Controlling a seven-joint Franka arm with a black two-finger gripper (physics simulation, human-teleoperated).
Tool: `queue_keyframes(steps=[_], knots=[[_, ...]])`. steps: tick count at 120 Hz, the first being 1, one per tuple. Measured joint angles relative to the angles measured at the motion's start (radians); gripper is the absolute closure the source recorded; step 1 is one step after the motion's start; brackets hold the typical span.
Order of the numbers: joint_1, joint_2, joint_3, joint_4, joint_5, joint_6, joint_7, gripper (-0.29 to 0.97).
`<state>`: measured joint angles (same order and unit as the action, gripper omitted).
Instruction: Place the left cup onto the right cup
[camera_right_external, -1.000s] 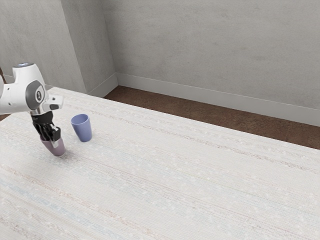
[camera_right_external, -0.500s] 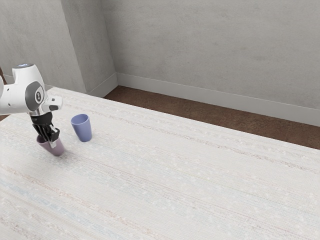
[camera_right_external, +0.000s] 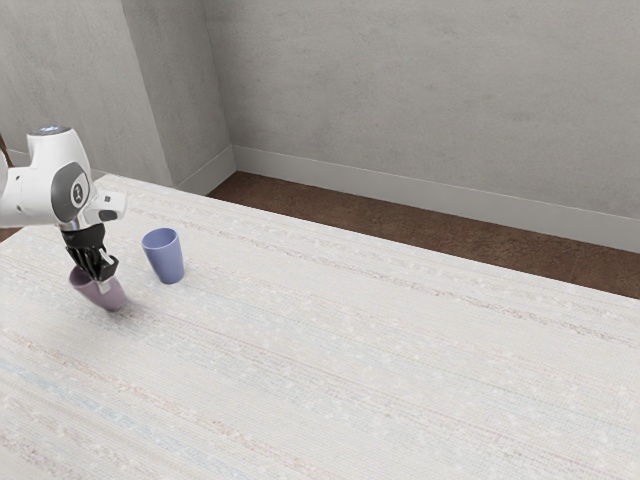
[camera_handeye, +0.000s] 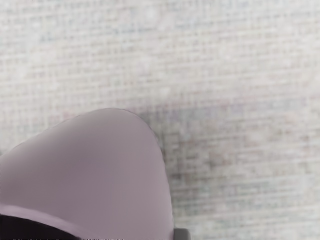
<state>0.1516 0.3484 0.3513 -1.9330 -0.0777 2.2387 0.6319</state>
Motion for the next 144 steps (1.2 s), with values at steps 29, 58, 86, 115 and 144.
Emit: queue_keyframes(steps=[29, 58, 86, 115, 144], knots=[[-0.005, -0.004, 0.000, 0.004, 0.035, 0.014, -0.009, 0.78], [-0.020, -0.035, -0.001, 0.014, 0.086, 0.004, -0.019, 0.78], [-0.054, -0.042, -0.007, 0.180, 0.161, -0.195, -0.056, 0.78], [-0.098, 0.035, -0.015, 0.364, 0.180, -0.394, -0.099, 0.78], [-0.123, 0.103, -0.030, 0.474, 0.175, -0.466, -0.126, 0.78]])
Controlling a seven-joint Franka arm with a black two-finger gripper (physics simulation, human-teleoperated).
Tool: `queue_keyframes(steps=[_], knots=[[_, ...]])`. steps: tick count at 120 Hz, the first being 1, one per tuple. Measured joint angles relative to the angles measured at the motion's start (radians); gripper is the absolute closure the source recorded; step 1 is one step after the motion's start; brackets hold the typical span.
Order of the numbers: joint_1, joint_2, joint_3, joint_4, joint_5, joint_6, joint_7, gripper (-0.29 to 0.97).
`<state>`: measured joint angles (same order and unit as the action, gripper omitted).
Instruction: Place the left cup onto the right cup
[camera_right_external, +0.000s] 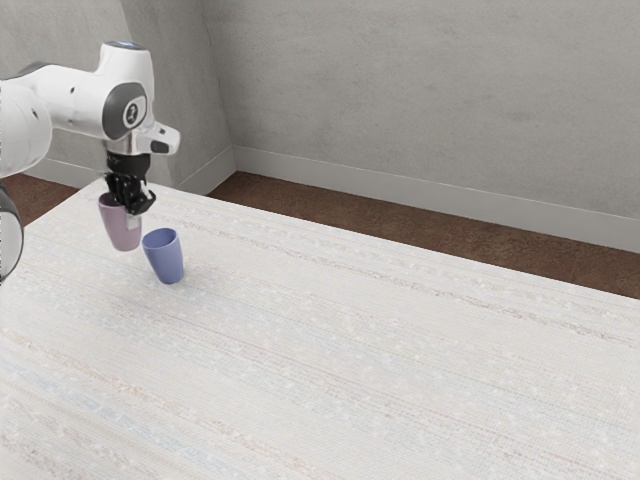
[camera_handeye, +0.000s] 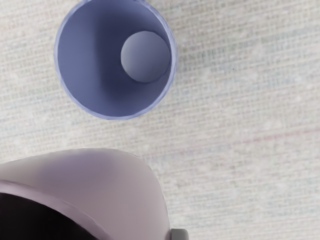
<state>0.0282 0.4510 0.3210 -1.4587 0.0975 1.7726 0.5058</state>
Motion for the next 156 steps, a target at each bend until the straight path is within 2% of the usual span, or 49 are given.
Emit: queue_keyframes(steps=[48, 103, 156], knots=[[-0.003, 0.041, 0.001, 0.091, -0.025, 0.016, -0.020, 0.78], [-0.004, 0.073, 0.002, 0.081, -0.085, 0.128, -0.033, 0.78], [0.002, 0.105, 0.008, 0.087, -0.111, 0.156, -0.040, 0.78]])
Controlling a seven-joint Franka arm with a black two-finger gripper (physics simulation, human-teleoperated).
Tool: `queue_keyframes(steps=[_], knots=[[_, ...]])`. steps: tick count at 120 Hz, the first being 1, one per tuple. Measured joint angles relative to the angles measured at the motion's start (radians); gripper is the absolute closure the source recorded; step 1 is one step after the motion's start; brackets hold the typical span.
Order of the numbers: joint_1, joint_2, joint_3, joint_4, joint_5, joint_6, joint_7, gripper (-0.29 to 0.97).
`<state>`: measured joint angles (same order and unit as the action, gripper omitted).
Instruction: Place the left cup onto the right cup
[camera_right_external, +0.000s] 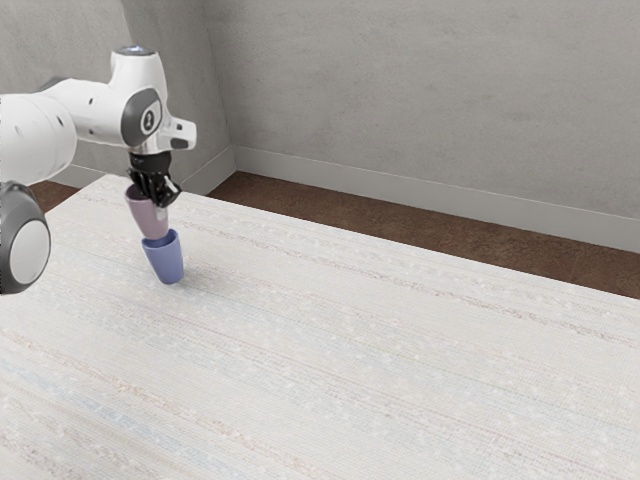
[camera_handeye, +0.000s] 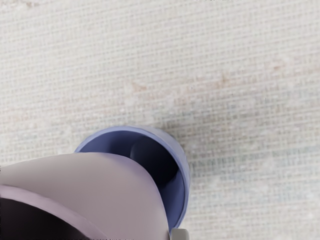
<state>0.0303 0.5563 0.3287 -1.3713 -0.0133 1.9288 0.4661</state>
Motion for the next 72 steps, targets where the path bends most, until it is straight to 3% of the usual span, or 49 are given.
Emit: queue_keyframes(steps=[72], knots=[[0.002, 0.013, 0.007, 0.000, -0.032, 0.003, 0.002, 0.78]])
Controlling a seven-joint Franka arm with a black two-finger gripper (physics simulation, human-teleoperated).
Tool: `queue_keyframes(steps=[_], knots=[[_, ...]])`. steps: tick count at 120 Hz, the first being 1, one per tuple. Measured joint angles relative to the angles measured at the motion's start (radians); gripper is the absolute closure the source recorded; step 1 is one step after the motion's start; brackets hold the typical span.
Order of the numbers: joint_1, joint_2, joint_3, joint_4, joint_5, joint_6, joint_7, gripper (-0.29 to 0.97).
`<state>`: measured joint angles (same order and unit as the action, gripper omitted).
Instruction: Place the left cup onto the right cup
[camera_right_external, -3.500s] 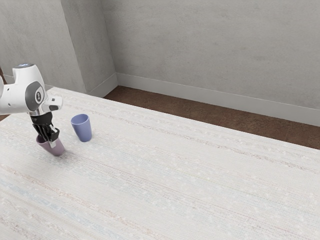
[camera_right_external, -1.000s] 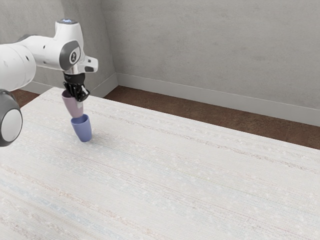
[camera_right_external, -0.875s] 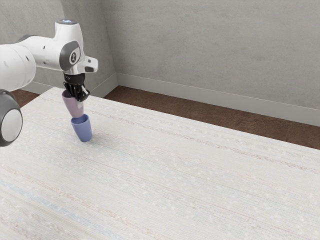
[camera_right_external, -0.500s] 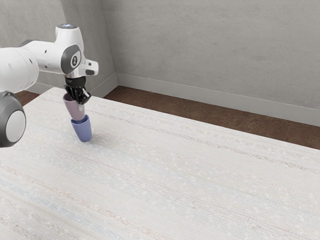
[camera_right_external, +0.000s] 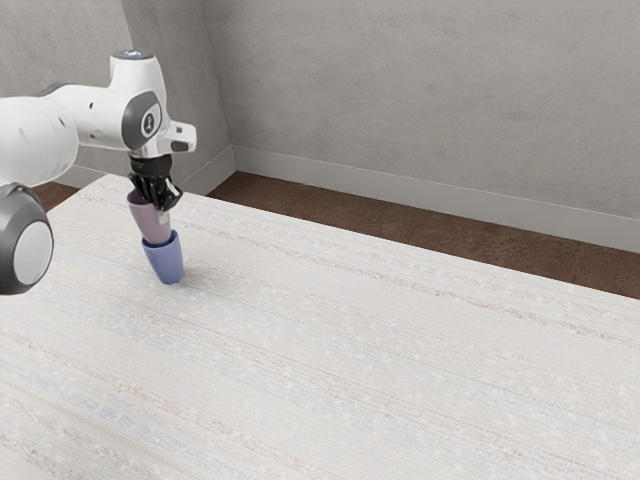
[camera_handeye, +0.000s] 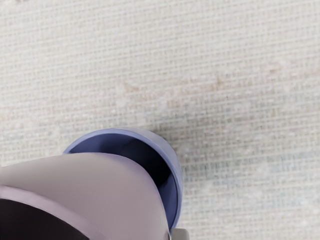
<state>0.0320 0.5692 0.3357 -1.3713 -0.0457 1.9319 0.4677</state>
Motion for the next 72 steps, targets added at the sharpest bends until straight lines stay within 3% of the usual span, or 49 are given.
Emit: queue_keyframes(steps=[72], knots=[[0.008, 0.023, 0.000, -0.001, -0.022, 0.021, 0.004, 0.78]])
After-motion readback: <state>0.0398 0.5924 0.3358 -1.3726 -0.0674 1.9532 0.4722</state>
